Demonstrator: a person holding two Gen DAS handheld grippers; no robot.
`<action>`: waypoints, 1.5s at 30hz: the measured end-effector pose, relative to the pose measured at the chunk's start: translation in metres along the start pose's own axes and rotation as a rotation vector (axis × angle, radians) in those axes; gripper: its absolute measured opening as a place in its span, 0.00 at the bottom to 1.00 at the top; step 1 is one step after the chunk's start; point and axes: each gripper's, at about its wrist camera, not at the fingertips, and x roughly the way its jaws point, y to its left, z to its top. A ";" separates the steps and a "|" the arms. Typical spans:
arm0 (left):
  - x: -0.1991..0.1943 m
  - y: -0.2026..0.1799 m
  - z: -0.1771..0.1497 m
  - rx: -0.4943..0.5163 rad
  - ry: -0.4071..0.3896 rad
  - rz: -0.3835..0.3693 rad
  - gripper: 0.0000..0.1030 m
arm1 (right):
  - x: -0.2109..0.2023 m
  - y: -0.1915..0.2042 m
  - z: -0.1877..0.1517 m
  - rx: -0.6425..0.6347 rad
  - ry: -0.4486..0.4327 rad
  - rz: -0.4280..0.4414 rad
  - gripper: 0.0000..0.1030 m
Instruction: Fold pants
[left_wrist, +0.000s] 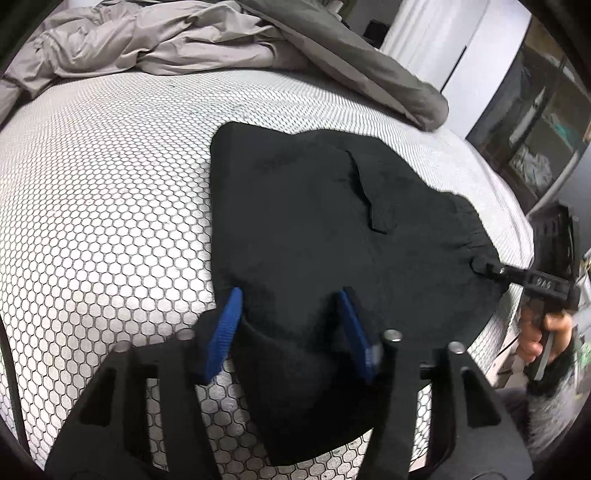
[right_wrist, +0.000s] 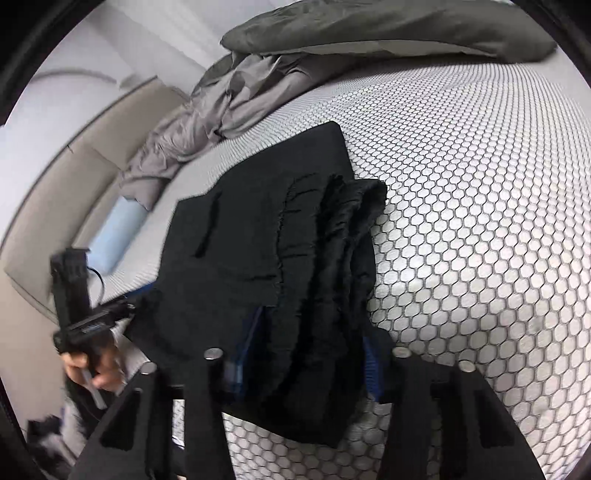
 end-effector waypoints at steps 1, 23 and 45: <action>-0.001 0.002 0.001 -0.012 -0.004 -0.003 0.42 | -0.001 0.001 0.000 0.000 -0.011 0.008 0.30; 0.010 -0.021 0.006 -0.005 -0.009 0.100 0.52 | 0.005 0.020 -0.005 -0.134 -0.049 -0.177 0.40; -0.032 -0.048 -0.032 0.030 -0.166 0.233 0.99 | -0.086 0.074 -0.046 -0.375 -0.371 -0.208 1.00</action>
